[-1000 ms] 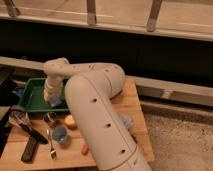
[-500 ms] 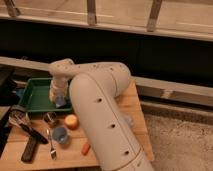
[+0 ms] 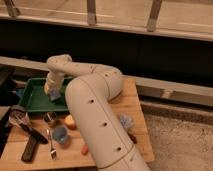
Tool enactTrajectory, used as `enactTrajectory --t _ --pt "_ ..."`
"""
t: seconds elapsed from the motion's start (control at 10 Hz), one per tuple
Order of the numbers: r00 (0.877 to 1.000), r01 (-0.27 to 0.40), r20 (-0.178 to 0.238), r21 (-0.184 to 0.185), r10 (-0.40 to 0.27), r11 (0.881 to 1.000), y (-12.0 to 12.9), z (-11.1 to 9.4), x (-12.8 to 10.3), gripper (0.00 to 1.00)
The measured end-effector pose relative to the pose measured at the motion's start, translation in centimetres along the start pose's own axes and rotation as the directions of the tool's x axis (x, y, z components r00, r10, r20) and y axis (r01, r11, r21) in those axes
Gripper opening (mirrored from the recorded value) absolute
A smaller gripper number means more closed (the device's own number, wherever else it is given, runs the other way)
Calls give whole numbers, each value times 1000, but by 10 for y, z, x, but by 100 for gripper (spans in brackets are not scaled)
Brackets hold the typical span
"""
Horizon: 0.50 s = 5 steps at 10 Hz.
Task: Wipe tray with sponge
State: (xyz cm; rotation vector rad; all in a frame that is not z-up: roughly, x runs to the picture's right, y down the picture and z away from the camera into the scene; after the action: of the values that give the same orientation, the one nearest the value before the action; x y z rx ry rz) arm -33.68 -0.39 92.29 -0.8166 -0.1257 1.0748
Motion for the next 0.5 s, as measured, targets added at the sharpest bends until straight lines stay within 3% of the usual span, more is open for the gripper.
enactTrajectory --t 0.3,0.5 --pt "998 67 -1 -78 -68 995 47 5 11 0" --pt "997 68 -26 -90 -71 994 53 1 28 0"
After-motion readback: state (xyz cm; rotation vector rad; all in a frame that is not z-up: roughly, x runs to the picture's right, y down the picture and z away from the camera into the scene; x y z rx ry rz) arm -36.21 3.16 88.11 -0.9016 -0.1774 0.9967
